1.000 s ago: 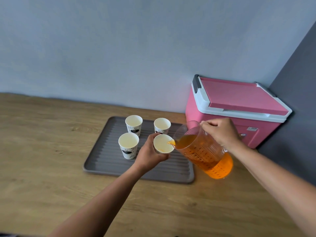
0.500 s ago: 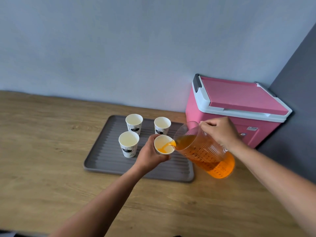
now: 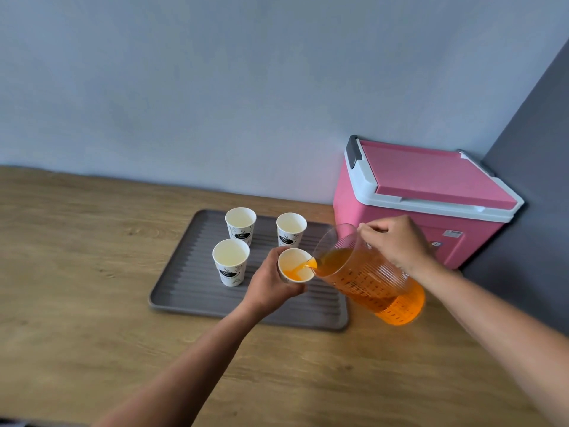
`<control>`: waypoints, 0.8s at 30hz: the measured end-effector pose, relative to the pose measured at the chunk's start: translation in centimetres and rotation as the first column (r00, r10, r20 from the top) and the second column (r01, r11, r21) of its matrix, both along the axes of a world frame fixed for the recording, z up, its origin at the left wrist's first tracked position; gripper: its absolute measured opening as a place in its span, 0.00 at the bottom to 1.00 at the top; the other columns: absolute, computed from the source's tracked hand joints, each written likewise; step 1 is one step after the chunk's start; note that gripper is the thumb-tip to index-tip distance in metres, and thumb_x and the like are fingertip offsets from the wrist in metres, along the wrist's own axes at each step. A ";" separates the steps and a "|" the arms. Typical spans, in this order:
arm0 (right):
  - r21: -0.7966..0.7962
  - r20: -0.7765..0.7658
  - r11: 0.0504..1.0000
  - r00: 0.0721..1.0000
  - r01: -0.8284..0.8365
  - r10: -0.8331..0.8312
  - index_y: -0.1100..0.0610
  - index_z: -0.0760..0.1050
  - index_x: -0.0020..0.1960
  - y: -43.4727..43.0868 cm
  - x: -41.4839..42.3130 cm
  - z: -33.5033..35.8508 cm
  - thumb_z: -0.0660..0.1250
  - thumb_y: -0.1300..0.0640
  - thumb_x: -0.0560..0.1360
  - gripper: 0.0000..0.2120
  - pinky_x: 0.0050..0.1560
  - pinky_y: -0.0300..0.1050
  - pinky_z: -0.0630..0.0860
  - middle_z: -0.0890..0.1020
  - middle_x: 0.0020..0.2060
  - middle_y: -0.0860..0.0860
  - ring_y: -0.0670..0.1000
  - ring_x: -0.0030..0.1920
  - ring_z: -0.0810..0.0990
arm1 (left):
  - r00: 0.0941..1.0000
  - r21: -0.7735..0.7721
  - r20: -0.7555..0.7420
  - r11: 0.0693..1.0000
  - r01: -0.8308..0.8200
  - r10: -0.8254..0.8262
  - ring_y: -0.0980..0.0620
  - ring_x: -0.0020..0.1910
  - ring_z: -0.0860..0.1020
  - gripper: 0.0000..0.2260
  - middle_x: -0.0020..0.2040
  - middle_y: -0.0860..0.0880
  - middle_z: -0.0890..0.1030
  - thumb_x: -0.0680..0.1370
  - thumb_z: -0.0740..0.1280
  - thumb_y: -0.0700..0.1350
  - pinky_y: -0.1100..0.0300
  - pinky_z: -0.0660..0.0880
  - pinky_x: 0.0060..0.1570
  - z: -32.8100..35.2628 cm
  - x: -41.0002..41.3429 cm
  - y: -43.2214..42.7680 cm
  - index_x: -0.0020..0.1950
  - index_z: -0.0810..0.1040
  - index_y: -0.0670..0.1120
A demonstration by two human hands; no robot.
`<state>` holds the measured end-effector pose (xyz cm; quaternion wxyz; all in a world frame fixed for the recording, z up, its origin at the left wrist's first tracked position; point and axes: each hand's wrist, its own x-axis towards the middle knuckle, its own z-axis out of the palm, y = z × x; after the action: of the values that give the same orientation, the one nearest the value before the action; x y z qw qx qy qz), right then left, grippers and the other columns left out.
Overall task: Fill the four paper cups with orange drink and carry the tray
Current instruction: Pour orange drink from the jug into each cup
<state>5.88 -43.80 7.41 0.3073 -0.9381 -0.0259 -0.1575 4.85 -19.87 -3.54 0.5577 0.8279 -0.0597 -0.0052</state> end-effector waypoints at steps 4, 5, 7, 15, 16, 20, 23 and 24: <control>-0.007 -0.010 1.000 1.000 -0.003 0.003 0.58 0.85 0.36 0.1 0.0 0.1 0.69 0.50 0.75 0.14 0.34 0.44 0.74 0.83 0.27 0.50 0.51 0.31 0.80 | 1.000 -0.006 -0.003 1.000 -0.001 0.001 0.57 0.55 0.78 0.33 0.56 0.58 0.79 0.64 0.80 0.46 0.56 0.77 0.56 -0.2 0.0 0.0 0.65 0.69 0.56; -0.012 -0.016 1.000 1.000 -0.003 0.003 0.58 0.84 0.35 0.2 0.0 0.1 0.69 0.50 0.75 0.15 0.33 0.42 0.72 0.81 0.25 0.50 0.49 0.29 0.77 | 1.000 -0.010 -0.003 1.000 0.000 0.000 0.57 0.55 0.78 0.33 0.55 0.58 0.79 0.64 0.80 0.46 0.56 0.77 0.56 -0.2 0.0 0.0 0.65 0.69 0.55; -0.018 -0.024 1.000 1.000 -0.003 0.003 0.59 0.82 0.34 0.2 0.0 0.2 0.69 0.50 0.75 0.17 0.32 0.41 0.67 0.77 0.23 0.50 0.47 0.27 0.72 | 1.000 -0.017 -0.004 1.000 -0.002 0.002 0.57 0.54 0.78 0.33 0.55 0.58 0.79 0.64 0.80 0.45 0.57 0.77 0.55 -0.2 0.0 0.0 0.65 0.69 0.56; -0.054 -0.022 0.998 1.000 -0.010 0.009 0.58 0.81 0.32 0.3 0.0 0.4 0.68 0.50 0.76 0.17 0.30 0.40 0.66 0.78 0.23 0.51 0.46 0.27 0.72 | 1.000 -0.021 -0.010 1.000 0.001 -0.001 0.58 0.54 0.78 0.33 0.55 0.58 0.79 0.64 0.80 0.45 0.63 0.75 0.52 -0.5 0.1 -0.1 0.65 0.70 0.55; -0.056 -0.022 0.998 1.000 -0.011 0.010 0.59 0.82 0.33 0.4 0.0 0.4 0.68 0.50 0.76 0.17 0.31 0.40 0.67 0.79 0.24 0.52 0.47 0.27 0.73 | 1.000 -0.021 -0.012 1.000 0.000 0.000 0.58 0.54 0.78 0.33 0.55 0.57 0.79 0.64 0.80 0.46 0.63 0.75 0.52 -0.5 0.1 -0.1 0.65 0.70 0.54; -0.069 -0.019 0.998 1.000 -0.009 0.008 0.58 0.83 0.35 0.3 0.0 0.3 0.68 0.50 0.76 0.17 0.31 0.39 0.68 0.82 0.27 0.53 0.50 0.30 0.77 | 1.000 -0.018 -0.016 1.000 -0.004 0.004 0.57 0.54 0.78 0.33 0.56 0.56 0.79 0.64 0.79 0.45 0.62 0.75 0.53 -0.6 0.2 0.0 0.66 0.69 0.53; -0.057 -0.022 0.998 1.000 -0.012 0.011 0.58 0.84 0.35 0.3 0.1 0.3 0.68 0.49 0.76 0.16 0.32 0.39 0.69 0.82 0.27 0.52 0.50 0.30 0.78 | 1.000 -0.016 -0.022 1.000 0.001 -0.002 0.58 0.53 0.78 0.33 0.55 0.57 0.79 0.65 0.79 0.45 0.63 0.74 0.52 -0.6 0.2 0.0 0.65 0.69 0.53; -0.054 -0.022 0.998 1.000 -0.012 0.011 0.58 0.83 0.34 0.3 0.1 0.3 0.68 0.49 0.76 0.17 0.31 0.39 0.68 0.82 0.26 0.51 0.49 0.29 0.76 | 1.000 -0.017 -0.026 1.000 0.003 -0.004 0.59 0.53 0.77 0.32 0.54 0.57 0.78 0.65 0.79 0.45 0.64 0.74 0.51 -0.6 0.2 0.0 0.65 0.69 0.53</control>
<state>5.94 -43.54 7.75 0.2832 -0.9475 -0.0321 -0.1448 5.04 -19.87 -4.10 0.5654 0.8229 -0.0542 -0.0164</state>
